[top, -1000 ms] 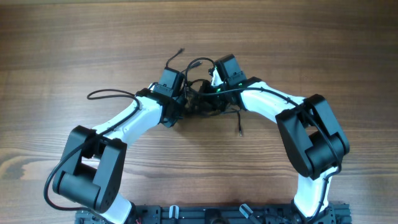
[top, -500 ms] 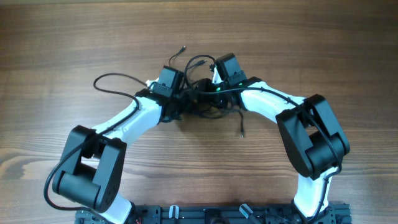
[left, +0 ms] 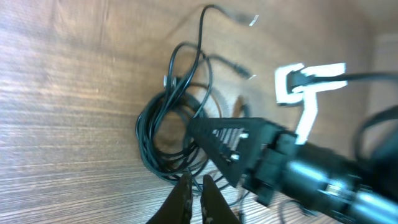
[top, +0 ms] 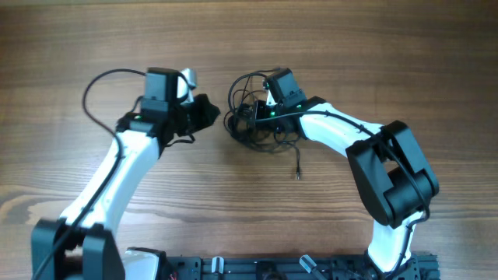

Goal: Untangle cables

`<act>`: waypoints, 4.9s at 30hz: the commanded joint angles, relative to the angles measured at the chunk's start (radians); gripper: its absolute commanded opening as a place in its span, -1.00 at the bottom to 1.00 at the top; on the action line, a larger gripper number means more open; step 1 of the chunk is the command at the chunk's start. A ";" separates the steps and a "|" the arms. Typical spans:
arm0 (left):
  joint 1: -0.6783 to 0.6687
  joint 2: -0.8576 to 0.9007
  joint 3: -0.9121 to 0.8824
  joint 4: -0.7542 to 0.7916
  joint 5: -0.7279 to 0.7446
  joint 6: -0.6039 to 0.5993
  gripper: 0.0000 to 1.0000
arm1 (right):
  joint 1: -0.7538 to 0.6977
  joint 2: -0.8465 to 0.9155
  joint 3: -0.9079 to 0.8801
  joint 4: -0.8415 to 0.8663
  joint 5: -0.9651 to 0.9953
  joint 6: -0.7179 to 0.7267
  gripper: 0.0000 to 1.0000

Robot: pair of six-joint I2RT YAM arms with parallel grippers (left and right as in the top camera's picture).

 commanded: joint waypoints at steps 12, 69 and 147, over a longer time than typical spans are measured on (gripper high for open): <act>0.194 -0.059 0.013 -0.064 -0.195 -0.037 -0.32 | -0.021 -0.215 0.143 -0.260 -0.121 -0.497 0.42; 0.286 0.251 0.013 0.263 0.651 0.056 0.19 | -0.081 -0.070 0.142 0.208 -0.650 0.076 -0.91; 0.200 0.281 0.012 0.315 0.810 0.500 -0.92 | -0.122 -0.070 0.142 0.080 -0.692 0.019 -0.51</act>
